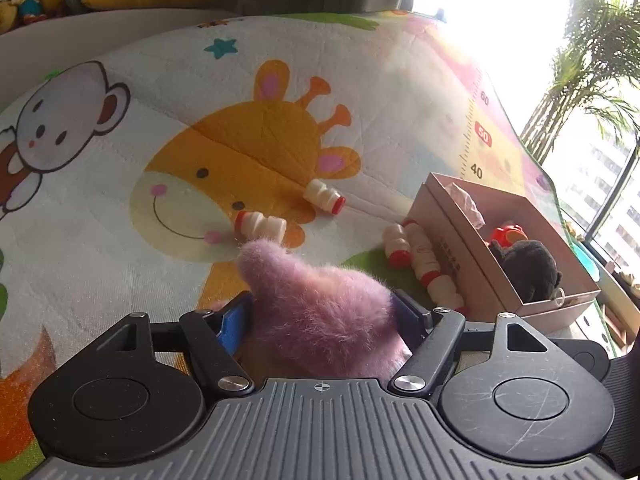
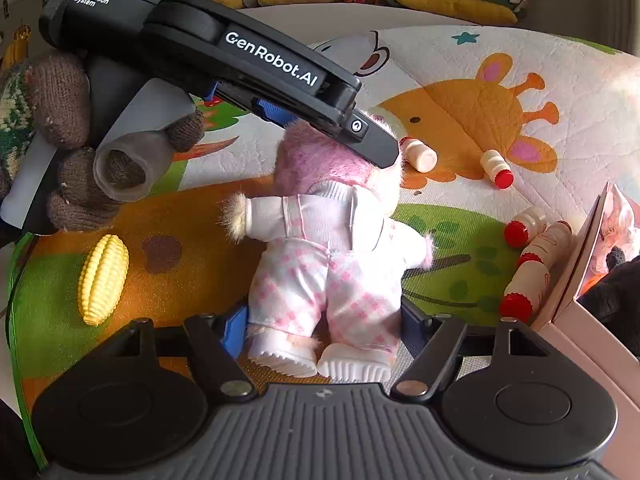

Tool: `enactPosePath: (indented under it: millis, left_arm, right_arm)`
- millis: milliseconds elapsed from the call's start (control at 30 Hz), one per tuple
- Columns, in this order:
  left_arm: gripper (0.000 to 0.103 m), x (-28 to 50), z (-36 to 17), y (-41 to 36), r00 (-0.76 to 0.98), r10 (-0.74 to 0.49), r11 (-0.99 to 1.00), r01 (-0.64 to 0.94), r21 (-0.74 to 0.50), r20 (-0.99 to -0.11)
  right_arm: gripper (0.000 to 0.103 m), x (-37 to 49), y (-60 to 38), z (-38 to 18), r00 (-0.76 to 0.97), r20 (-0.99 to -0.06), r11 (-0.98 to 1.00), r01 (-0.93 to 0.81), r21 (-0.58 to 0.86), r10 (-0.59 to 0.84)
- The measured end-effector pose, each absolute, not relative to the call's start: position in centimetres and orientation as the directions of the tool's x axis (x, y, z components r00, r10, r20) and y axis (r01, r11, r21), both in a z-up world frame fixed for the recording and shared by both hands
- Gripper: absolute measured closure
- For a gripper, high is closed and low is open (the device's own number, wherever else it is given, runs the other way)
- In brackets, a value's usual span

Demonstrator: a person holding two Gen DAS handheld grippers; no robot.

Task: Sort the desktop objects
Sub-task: 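Lift the pink plush doll with both tools and carry it toward the box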

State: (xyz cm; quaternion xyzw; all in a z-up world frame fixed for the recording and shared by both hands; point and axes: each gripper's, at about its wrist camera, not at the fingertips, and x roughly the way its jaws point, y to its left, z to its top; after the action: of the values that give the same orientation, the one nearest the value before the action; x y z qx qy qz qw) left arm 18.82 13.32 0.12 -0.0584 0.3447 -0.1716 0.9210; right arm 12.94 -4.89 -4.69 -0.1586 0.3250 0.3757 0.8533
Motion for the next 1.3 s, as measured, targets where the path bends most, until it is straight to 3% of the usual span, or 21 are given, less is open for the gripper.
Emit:
enactPosePath:
  millis: [133,233,400,500,733,867,1033,1300]
  left_arm:
    - [0.025,18.7,0.9,13.6,0.708,-0.366,0.93,0.276,-0.24,-0.604]
    - [0.008,19.1,1.6,13.8,0.73,-0.36,0.933,0.268,-0.242,-0.581]
    - [0.008,20.5,0.7,12.4,0.695,-0.371,0.928,0.292,-0.23,-0.616]
    - [0.008,20.7,-0.3,11.6,0.676,-0.358,0.933,0.291,-0.213,-0.644]
    - [0.015,19.5,-0.9,11.7,0.654,-0.352,0.933,0.303,-0.195,-0.669]
    - [0.019,18.0,-0.2,12.3,0.657,-0.36,0.93,0.307,-0.202,-0.662]
    - [0.012,16.5,0.0,13.4,0.652,-0.382,0.924,0.297,-0.242,-0.655]
    - [0.01,18.3,-1.2,14.1,0.62,-0.423,0.905,0.257,-0.339,-0.661]
  right_arm:
    - [0.03,12.4,-5.0,-4.5,0.51,-0.677,0.659,-0.751,-0.05,0.53]
    - [0.03,12.1,-5.3,-4.5,0.506,-0.68,0.65,-0.758,-0.057,0.53]
    - [0.029,12.1,-5.8,-4.5,0.516,-0.681,0.67,-0.741,-0.051,0.519]
    - [0.019,12.1,-6.4,-4.5,0.535,-0.681,0.71,-0.703,-0.031,0.5]
    - [0.023,12.0,-8.5,-4.4,0.611,-0.668,0.778,-0.624,-0.075,0.426]
    - [0.023,13.5,-11.1,-3.8,0.594,-0.672,0.826,-0.562,0.046,0.442]
    - [0.019,14.1,-12.7,-3.6,0.521,-0.639,0.788,-0.568,0.236,0.566]
    - [0.011,15.2,-8.6,-4.8,0.548,-0.659,0.807,-0.569,0.157,0.515]
